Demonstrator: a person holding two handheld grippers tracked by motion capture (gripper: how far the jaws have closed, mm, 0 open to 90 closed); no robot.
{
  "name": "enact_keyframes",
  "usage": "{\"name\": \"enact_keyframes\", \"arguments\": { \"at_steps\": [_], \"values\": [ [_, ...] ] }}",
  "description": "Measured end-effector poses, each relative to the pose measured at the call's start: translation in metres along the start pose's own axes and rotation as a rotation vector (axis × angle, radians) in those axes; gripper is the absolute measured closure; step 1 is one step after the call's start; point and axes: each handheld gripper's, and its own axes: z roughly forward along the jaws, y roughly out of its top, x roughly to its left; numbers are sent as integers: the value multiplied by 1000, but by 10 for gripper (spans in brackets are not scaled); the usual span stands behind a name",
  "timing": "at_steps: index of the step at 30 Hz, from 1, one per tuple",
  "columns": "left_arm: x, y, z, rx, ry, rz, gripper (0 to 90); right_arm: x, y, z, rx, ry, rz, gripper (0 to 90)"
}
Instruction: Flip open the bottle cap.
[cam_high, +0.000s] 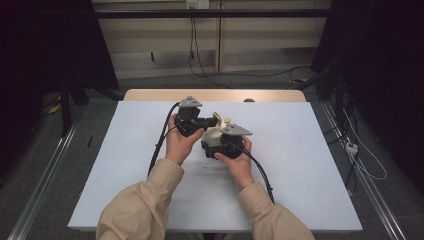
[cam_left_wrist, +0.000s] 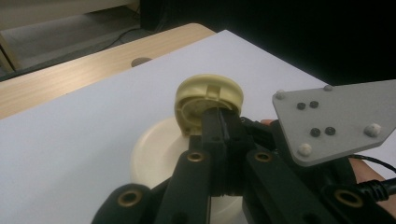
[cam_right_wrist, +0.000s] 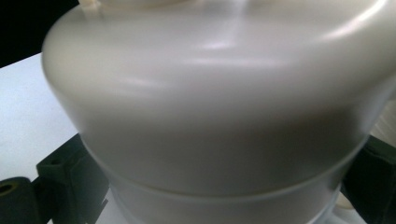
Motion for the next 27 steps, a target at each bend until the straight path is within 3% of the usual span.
{"name": "enact_keyframes", "arguments": {
  "at_steps": [18,27],
  "values": [
    [-1,1,12,4,-9,2,900,0,0,0,3,3,-3,29],
    [-1,2,7,1,-9,11,895,0,0,-2,12,-1,-3,26]
  ]
}}
